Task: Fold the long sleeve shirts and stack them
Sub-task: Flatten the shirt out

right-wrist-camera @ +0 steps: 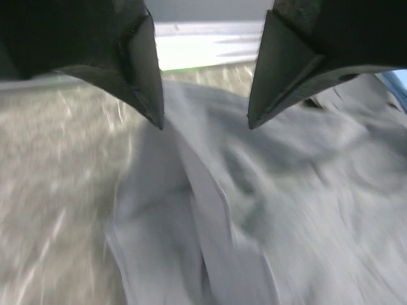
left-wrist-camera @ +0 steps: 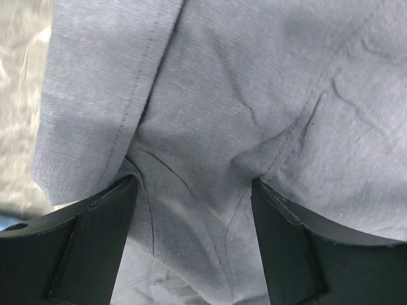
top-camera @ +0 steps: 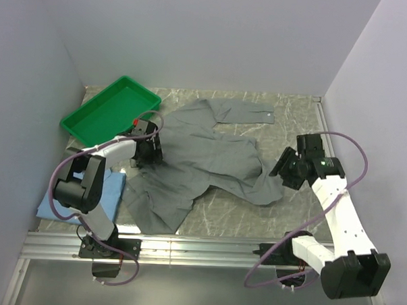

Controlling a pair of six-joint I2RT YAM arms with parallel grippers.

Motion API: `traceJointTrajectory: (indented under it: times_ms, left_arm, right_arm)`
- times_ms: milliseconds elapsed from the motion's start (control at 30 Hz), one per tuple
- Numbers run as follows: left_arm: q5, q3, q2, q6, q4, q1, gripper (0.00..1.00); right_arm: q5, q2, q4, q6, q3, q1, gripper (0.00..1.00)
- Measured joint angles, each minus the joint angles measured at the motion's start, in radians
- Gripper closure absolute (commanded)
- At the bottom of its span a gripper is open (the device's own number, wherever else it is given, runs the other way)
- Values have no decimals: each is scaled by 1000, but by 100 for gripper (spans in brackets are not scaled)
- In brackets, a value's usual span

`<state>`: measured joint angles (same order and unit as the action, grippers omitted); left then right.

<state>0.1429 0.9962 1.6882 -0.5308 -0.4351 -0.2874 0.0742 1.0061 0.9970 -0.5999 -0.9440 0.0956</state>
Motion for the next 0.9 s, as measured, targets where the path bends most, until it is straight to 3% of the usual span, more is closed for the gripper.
traceJointTrajectory:
  times_ms: [167, 533, 767, 900]
  left_arm:
    - [-3, -42, -42, 19, -10, 0, 19]
    - [-80, -39, -183, 49, -9, -14, 17]
    - [-103, 13, -164, 49, -4, -22, 18]
    - [-106, 21, -111, 48, 8, -22, 18]
  right_arm:
    - [3, 82, -70, -3, -8, -40, 30]
    - [-5, 126, -156, 41, 79, -40, 30]
    - [28, 226, -215, 131, 47, -40, 30]
    - [33, 282, -259, 157, -14, -39, 36]
